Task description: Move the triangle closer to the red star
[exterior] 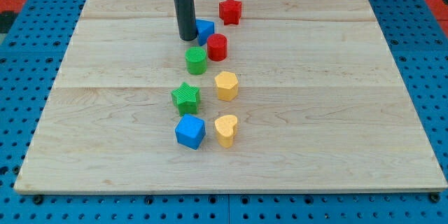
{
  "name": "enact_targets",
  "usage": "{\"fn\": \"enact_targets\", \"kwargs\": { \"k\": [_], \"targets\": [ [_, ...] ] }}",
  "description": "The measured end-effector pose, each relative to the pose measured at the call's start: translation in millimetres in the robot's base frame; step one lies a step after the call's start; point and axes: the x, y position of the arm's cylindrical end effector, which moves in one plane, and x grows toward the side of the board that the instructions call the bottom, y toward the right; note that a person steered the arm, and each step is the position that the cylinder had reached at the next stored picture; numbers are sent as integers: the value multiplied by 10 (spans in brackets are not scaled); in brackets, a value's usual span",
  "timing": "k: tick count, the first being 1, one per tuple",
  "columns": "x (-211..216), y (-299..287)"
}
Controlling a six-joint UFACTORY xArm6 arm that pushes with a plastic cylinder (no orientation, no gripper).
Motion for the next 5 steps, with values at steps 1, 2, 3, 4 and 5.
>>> {"fn": "enact_targets", "kwargs": {
  "k": [1,2,3,4,5],
  "targets": [
    [0,245],
    [-59,256],
    [-111,248],
    [-111,316],
    [-95,-81]
  ]
}}
